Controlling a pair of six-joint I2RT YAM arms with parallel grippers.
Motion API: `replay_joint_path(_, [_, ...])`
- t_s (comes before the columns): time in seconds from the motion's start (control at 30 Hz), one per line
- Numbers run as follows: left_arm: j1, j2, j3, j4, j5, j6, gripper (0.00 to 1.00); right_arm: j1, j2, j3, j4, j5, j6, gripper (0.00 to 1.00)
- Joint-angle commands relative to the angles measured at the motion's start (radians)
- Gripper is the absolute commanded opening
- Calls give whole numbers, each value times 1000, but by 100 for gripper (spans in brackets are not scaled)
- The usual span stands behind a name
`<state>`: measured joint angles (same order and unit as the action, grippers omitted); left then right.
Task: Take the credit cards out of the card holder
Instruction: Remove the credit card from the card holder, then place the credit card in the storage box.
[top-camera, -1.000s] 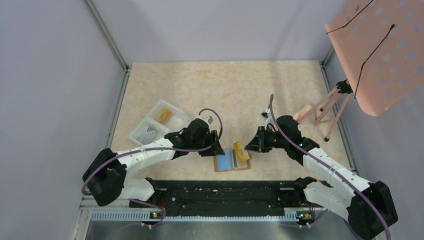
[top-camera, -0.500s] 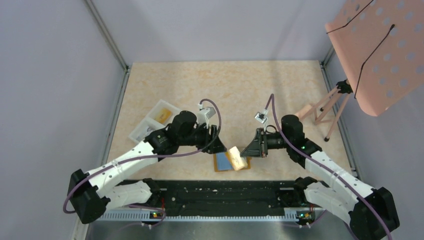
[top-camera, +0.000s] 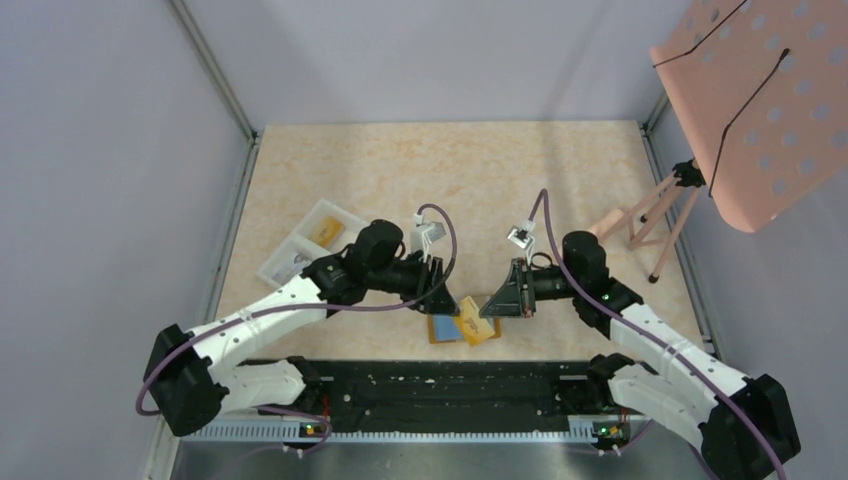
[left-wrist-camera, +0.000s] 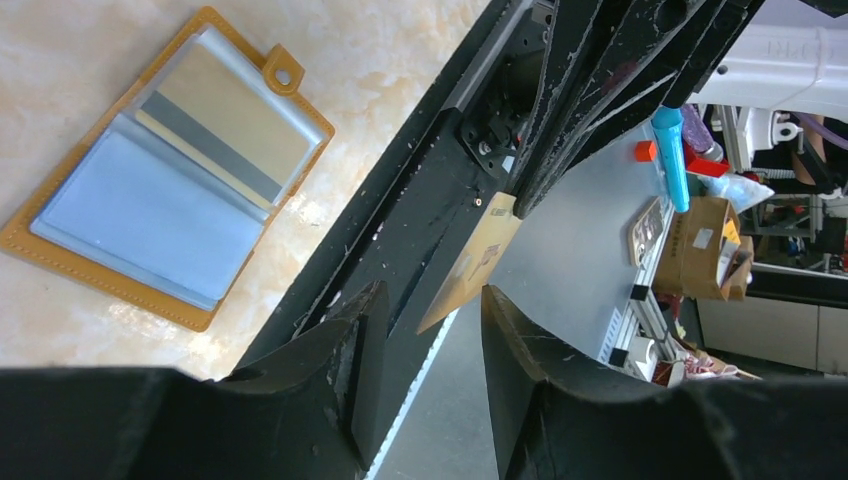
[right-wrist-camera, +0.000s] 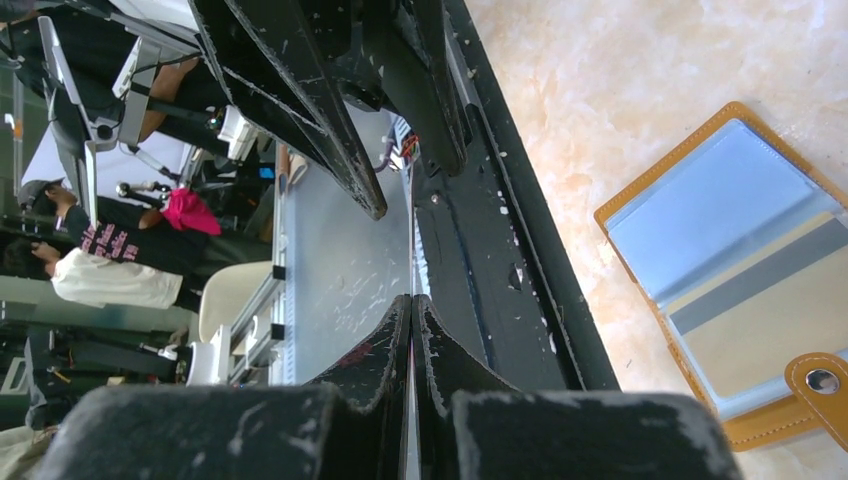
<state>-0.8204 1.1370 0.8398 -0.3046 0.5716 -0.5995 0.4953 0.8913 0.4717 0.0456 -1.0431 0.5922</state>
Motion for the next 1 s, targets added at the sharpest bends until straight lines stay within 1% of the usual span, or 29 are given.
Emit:
replay_joint_path(0.0, [-3,19,26,73,72,2,44,17,-6,1,43,-16,-4,0])
replay_joint_path(0.13, [-3,41,35,81,99,4,40,24,2,3,43,-17,-5,0])
replay_joint_path(0.23, [-5,55,42,84,109,5,31,27,8,8,43,-17,-9,0])
replay_joint_path(0.3, [-4,62,46,77,101,7,28,29,11,7,41,-17,-13,0])
replay_joint_path(0.47, [-4,63,47,77,95,7,29,38,17,6,39,-16,-16,0])
replay_joint_path(0.63, [-2,70,47,82,95,4,34,38,32,11,15,-10,-32,0])
replay_joint_path(0.73, [-2,75,47,90,110,-1,35,39,41,13,9,-9,-38,0])
replay_joint_path(0.77, [-2,76,47,94,116,-4,33,39,43,15,9,-9,-39,0])
replay_joint_path(0.8, [-2,76,46,101,125,-7,28,39,45,15,9,-8,-38,0])
replay_joint_path(0.9, [-3,75,46,106,135,-13,8,39,49,19,10,-4,-38,0])
replay_joint_path(0.93, [-2,72,45,105,129,-15,3,39,50,21,8,-2,-37,0])
replay_joint_path(0.97, [-1,69,44,103,113,-19,0,39,50,27,2,9,-38,0])
